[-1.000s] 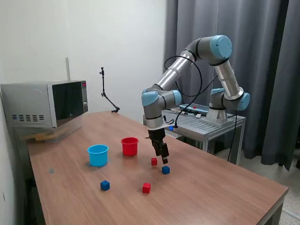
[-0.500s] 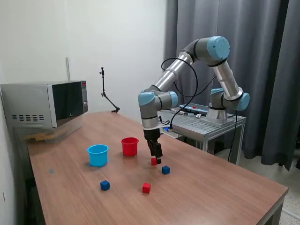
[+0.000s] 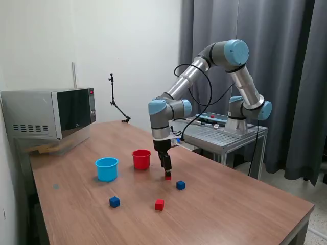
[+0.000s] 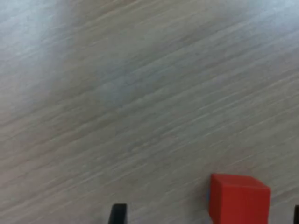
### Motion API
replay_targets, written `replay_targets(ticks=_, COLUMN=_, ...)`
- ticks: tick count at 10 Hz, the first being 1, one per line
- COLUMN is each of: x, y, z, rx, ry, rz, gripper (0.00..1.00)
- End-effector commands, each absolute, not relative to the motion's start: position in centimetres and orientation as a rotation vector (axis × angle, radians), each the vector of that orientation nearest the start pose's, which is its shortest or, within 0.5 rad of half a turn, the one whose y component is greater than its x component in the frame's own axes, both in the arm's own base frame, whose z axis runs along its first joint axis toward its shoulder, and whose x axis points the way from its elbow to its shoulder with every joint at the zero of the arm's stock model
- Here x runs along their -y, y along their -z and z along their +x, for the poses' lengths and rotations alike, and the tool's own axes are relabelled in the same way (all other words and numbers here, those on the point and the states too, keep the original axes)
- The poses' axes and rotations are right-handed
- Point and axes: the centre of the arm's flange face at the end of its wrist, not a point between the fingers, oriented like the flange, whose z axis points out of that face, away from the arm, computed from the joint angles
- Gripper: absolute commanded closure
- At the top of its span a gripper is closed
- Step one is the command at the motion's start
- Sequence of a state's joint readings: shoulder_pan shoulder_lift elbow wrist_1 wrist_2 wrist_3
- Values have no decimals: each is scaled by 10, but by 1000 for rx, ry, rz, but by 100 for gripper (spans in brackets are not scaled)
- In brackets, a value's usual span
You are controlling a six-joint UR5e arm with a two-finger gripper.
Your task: Place red objects in the red bin, and blue objects in the blue bin.
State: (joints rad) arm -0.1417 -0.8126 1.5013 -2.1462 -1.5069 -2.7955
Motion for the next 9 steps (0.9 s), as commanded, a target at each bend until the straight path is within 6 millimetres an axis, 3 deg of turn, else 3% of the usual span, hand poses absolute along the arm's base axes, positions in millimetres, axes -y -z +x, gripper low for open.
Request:
replay_targets(ticks=1, x=45, y=-113, z=-696, rx=-2646, ry=183, rz=-1596, gripper=0)
replay_targets(ticks=6, x=65, y=-116, z=-698, rx=-2668, ry=77, rz=-1651, gripper=0)
replay_targets(ticks=9, x=63, y=-105, z=-683, rx=-2659, ry=60, rz=-1588, gripper=0)
